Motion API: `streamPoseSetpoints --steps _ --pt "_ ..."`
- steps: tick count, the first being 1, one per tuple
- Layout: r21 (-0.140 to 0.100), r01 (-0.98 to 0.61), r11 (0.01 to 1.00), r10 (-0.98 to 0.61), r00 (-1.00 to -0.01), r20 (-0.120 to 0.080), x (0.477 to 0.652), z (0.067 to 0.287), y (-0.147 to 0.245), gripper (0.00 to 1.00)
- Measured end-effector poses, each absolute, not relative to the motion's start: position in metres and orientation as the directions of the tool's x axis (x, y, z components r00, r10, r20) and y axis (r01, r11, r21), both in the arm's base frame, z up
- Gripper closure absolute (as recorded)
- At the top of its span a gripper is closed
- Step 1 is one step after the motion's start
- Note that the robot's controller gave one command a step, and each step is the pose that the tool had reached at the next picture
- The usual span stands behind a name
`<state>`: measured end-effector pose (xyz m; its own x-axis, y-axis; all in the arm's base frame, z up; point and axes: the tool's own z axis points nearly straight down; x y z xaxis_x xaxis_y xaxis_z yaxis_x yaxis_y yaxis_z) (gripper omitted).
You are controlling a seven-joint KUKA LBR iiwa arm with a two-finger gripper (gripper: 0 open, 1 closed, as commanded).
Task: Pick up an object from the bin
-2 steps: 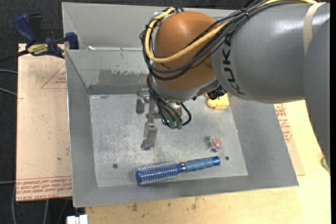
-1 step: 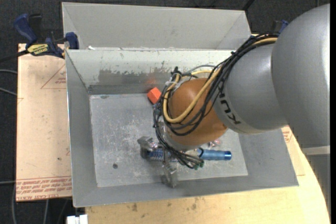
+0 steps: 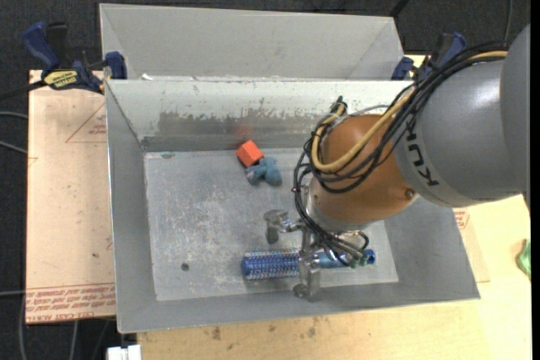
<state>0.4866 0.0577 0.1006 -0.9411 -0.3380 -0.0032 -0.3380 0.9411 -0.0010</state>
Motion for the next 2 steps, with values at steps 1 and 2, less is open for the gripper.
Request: streamPoseSetpoints --steps 1,2 --pt "0.001 -0.457 0.890 -0.457 -0.890 -0.003 0.482 0.113 0.074 0.00" --pt "-0.007 -0.503 0.864 -0.503 -0.864 -0.023 0.485 0.072 0.069 0.00"
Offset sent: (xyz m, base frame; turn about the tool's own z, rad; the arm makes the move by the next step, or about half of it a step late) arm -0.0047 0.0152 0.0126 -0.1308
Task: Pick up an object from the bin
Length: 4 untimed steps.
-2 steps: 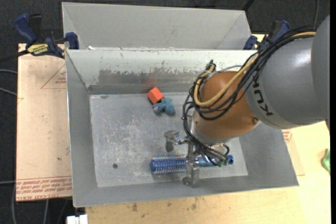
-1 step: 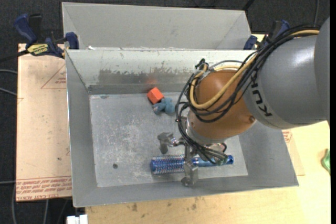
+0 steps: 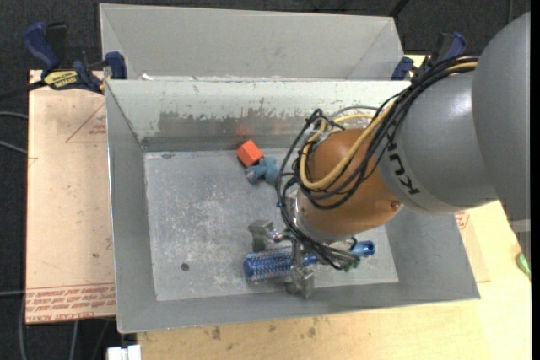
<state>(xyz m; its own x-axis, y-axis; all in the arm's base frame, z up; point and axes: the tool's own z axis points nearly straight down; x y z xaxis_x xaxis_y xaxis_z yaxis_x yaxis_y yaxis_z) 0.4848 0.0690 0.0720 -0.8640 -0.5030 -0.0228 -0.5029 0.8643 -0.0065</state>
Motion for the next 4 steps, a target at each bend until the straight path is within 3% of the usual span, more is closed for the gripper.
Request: streamPoseSetpoints --steps 1,2,3,4 --pt "-0.008 -0.500 0.866 -0.500 -0.865 -0.032 0.488 0.073 0.070 0.00" --pt "-0.004 -0.501 0.866 -0.501 -0.865 -0.023 0.485 0.071 0.070 1.00" --pt "-0.001 -0.499 0.867 -0.499 -0.867 -0.005 0.486 0.133 0.071 1.00" --pt "0.000 -0.497 0.868 -0.497 -0.868 -0.005 0.487 0.172 0.072 1.00"
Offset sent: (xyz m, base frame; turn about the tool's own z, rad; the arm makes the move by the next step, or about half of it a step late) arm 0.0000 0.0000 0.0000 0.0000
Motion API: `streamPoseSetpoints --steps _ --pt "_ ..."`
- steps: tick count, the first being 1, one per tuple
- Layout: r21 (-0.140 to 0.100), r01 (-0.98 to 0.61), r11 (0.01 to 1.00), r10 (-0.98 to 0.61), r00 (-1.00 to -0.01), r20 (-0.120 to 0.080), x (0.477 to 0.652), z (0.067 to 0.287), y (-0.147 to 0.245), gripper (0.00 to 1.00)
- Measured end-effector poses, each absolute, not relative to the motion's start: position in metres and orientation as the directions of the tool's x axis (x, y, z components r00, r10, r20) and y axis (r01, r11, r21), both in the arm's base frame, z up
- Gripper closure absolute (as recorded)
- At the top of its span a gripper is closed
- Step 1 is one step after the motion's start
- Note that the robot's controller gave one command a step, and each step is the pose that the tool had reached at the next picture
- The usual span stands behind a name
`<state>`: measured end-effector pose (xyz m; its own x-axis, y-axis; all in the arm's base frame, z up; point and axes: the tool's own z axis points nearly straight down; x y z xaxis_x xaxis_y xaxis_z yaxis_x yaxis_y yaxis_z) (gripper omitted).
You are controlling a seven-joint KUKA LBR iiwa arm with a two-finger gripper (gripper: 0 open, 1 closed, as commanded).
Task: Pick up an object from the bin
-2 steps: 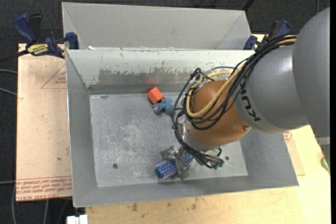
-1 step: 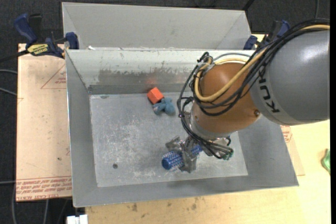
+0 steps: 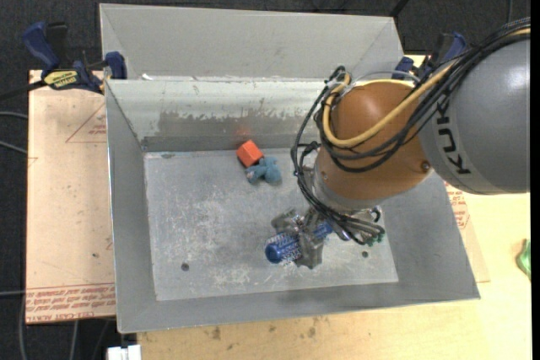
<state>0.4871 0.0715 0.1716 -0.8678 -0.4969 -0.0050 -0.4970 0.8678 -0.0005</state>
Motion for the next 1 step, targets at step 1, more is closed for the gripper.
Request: streamPoseSetpoints --steps 1 --pt "0.000 -0.495 0.869 -0.495 -0.869 -0.004 0.4879 0.1917 0.0723 1.00"
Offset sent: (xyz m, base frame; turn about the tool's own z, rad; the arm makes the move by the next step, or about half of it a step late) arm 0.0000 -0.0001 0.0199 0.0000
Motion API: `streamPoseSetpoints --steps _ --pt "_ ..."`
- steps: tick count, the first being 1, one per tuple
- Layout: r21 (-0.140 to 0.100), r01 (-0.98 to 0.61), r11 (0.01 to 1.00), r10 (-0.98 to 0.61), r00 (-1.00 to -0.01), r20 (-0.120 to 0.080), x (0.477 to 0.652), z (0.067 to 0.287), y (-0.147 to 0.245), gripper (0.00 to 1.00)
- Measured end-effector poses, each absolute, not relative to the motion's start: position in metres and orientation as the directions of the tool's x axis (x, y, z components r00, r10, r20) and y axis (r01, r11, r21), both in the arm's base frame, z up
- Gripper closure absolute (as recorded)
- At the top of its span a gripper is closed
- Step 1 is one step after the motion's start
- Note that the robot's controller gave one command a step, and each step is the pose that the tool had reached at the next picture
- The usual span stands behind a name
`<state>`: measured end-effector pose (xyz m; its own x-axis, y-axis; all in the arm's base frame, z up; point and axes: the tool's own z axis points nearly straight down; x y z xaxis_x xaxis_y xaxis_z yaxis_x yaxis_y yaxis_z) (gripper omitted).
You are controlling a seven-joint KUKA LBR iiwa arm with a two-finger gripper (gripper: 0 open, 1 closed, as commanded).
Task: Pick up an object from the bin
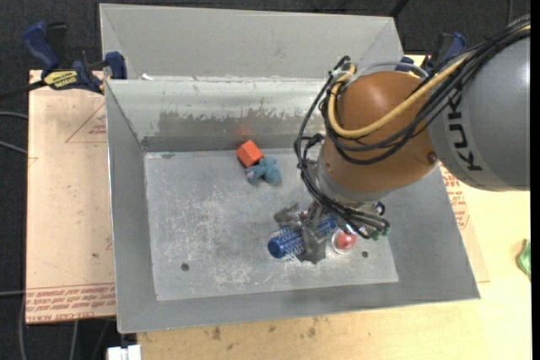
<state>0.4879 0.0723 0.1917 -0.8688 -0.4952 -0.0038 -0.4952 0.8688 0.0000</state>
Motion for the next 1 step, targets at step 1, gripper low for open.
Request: streamPoseSetpoints --steps 1 --pt "0.001 -0.493 0.870 -0.493 -0.870 -0.002 0.4884 0.1988 0.0727 1.00"
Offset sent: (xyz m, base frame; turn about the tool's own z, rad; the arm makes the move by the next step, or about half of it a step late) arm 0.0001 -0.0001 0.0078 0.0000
